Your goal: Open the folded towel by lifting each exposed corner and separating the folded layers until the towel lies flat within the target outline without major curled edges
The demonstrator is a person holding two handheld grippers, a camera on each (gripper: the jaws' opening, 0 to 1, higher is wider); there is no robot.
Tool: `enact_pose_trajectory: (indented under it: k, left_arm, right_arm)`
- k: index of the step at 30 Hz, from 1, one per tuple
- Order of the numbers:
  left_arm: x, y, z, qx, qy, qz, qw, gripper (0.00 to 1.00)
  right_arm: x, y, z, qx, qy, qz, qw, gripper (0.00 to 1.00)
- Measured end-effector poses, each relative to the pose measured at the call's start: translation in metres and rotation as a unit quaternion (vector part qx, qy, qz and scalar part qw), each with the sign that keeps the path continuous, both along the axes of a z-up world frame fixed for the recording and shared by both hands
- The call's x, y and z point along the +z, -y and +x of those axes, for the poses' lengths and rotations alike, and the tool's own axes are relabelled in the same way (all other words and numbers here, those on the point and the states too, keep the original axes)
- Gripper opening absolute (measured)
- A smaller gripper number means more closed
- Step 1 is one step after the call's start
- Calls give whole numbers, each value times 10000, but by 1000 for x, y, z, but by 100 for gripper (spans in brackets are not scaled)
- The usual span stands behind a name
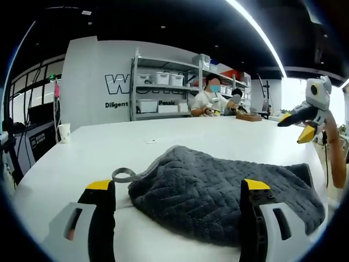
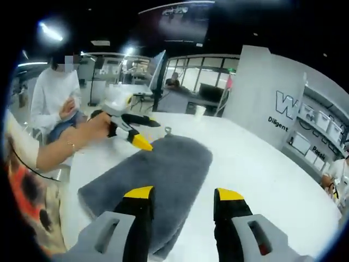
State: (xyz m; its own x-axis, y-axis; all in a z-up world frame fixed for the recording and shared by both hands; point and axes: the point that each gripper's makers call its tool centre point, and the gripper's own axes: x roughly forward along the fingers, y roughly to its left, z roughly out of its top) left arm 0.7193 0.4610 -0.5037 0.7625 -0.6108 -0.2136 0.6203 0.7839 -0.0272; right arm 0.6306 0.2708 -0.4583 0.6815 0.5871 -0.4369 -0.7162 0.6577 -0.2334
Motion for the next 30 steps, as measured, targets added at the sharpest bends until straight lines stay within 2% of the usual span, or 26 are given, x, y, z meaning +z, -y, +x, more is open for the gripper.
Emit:
enact_pose_trajectory:
  k: [3,5,9,12,14,16,17,19,24,26,30]
  left_arm:
    - [-1,-2,1,43,0,42,10000,93]
    - [-1,-4,2,86,19,83,9999,93]
    - [-3,-1,0,8,-52,81,10000,94]
    - [-2,-1,0,7,-27,82,10000,94]
    - [-1,-1,-1,0,-13,74,10000,94]
    - [-1,0,-2,-30,-15,56,10000,94]
    - [-2,1,-2,-49,-30,48,10000,95]
    - [-2,2,-3,-64,-40,52,10000,95]
    - [-2,1,-2,-42,-33,42,10000,97]
    - [-2,1,-2,-53,-50,8,10000,98]
    - [-2,0,-1,-34,-53,16,10000,99]
  right_arm:
    - [-10,-1,35,-180,-98,-131,9997,47]
    - [-19,-5,49,-180,-218,-202,9994,46]
    - [-39,-17,66,-149,-737,-45,9972,46]
    - [-47,-21,80,-186,-817,19,9965,48]
    - [-51,-23,84,-305,-1021,208,9941,48]
    - [-53,-26,90,-304,-1165,377,9920,44]
    - [-55,-30,94,-322,-1330,519,9892,40]
    - [-59,-33,98,-286,-1387,514,9886,31]
    - [-84,-40,108,-438,-1570,288,9862,29]
    - [-90,-43,111,-474,-1666,331,9843,28]
    - [-96,-49,107,-442,-1796,395,9819,17]
